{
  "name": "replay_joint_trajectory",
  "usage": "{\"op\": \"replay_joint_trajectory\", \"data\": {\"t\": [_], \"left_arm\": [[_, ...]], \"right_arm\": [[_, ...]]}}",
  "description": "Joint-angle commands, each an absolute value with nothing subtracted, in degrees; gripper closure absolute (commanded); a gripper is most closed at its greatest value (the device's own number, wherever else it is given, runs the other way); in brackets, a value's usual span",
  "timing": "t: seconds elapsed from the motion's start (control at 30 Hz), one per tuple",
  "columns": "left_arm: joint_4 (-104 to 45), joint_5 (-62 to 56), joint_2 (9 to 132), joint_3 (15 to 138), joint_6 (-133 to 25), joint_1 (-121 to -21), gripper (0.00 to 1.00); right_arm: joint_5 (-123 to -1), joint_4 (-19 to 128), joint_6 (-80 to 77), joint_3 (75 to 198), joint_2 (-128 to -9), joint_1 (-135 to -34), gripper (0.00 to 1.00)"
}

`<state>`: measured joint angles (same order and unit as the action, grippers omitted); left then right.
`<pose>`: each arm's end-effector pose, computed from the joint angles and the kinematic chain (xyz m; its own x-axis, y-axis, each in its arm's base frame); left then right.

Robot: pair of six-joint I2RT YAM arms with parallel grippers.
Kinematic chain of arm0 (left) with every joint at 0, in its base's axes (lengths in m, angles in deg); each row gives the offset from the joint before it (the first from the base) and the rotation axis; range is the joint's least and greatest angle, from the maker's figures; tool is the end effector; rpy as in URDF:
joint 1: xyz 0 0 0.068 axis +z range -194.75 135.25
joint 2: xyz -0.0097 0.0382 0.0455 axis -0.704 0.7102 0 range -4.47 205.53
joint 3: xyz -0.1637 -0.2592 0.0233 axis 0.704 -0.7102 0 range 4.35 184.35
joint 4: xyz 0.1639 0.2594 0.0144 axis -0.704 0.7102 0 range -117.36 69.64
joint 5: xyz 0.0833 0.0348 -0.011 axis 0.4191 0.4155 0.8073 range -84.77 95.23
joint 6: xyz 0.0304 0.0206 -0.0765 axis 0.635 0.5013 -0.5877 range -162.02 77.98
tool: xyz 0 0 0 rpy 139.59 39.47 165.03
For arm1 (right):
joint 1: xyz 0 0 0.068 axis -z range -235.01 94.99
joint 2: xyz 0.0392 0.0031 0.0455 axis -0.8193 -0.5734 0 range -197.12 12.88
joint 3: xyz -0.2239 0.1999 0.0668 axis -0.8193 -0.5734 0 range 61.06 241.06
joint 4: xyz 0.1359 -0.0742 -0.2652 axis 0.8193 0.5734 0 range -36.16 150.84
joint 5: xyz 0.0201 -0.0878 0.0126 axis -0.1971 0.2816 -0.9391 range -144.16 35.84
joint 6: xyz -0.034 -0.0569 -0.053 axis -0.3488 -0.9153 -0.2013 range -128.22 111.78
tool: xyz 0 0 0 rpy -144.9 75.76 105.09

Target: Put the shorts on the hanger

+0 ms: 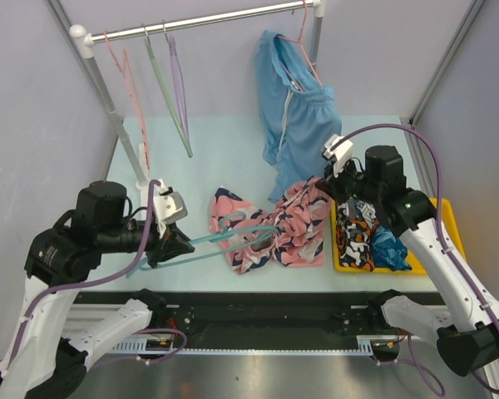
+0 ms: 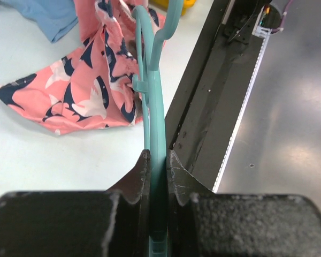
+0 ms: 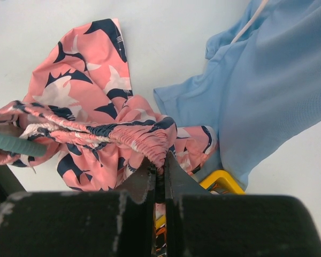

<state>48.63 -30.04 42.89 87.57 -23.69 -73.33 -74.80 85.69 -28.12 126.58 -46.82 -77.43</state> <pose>0.0872 -0.0965 0.4675 -0.2923 0.4517 -0.8429 0.9168 0.3831 -0.1127 0.2522 0.1325 0.3985 -0.1604 -0.4107 -0.8976 -0.7491 0.6428 -0.1603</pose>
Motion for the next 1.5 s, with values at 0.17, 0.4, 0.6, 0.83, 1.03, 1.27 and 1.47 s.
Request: {"op": "replay_joint_trajectory", "data": {"t": [0.17,0.4,0.6,0.83,1.03,1.27,1.47], "left_arm": [[45.2,-33.4,44.1,93.3,-28.0,-73.1,1.0],[44.1,-27.6,43.3,91.2,-27.0,-73.1,1.0],[44.1,-31.1,42.9,90.9,-26.2,-73.1,1.0],[44.5,-31.7,42.7,91.7,-25.8,-73.1,1.0],[45.3,-31.1,42.0,91.1,-25.1,-73.1,1.0],[43.8,-36.3,42.2,92.8,-25.8,-73.1,1.0],[42.3,-33.6,41.4,91.8,-27.2,-73.1,1.0]], "right_arm": [[-71.9,82.8,-27.5,129.0,-48.3,-78.5,1.0],[-71.8,83.1,-28.1,129.0,-47.7,-78.6,1.0],[-71.7,83.0,-28.6,128.5,-47.6,-78.6,1.0],[-71.4,82.6,-29.1,128.0,-48.0,-78.6,1.0],[-71.3,82.2,-29.6,127.6,-48.2,-78.5,1.0],[-71.2,81.8,-29.4,127.8,-49.1,-78.6,1.0],[-71.1,82.0,-29.4,128.1,-49.1,-78.8,1.0]]}}
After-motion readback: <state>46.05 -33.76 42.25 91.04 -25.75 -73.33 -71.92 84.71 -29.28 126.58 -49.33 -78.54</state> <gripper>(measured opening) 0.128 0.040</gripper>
